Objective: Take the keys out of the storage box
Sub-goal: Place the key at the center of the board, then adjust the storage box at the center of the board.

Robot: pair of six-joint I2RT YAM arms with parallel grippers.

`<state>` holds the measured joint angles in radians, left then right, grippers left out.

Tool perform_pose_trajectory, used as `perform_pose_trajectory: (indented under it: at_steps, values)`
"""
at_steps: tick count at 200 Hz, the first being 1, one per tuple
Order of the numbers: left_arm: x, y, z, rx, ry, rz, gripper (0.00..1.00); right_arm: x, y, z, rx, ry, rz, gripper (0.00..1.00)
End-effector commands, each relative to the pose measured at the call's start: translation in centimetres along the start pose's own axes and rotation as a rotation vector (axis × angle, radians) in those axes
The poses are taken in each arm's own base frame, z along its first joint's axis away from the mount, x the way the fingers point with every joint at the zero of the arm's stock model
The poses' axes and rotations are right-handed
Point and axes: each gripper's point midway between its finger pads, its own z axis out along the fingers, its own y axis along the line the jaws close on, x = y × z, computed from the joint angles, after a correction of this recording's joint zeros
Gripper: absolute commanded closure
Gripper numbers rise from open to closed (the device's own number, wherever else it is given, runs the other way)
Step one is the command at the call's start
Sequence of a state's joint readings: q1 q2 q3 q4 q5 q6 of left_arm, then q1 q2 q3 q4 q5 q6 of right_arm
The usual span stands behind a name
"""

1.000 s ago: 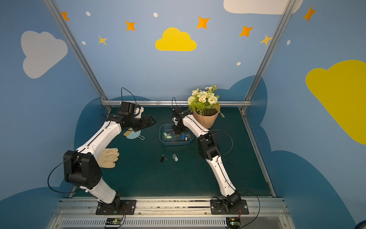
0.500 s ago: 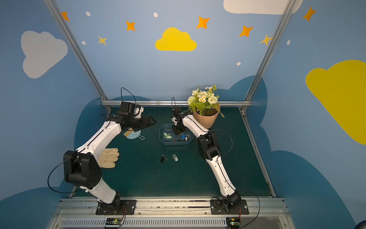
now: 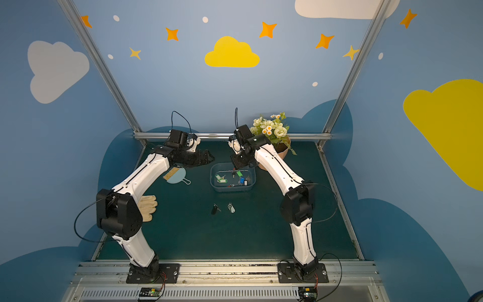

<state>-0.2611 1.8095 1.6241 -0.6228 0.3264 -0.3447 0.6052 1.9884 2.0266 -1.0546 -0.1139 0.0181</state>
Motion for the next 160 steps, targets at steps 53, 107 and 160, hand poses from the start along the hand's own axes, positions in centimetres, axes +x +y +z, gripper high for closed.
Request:
perform_pose_trajectory:
  at_steps: [53,107,160]
  values:
    - [0.9,-2.2,5.3,-0.031,0.112,0.119,0.0,13.2,2.0,1.3,-0.047,0.23,0.111,1.0]
    - [1.3,-2.5,6.9,-0.017,0.149,0.116,0.0,15.6,2.0,6.2,-0.074,0.299,0.181,1.0]
    - [2.1,-1.8,7.7,-0.041,0.18,0.124,0.0,15.9,1.9,9.3,-0.091,0.339,0.19,0.99]
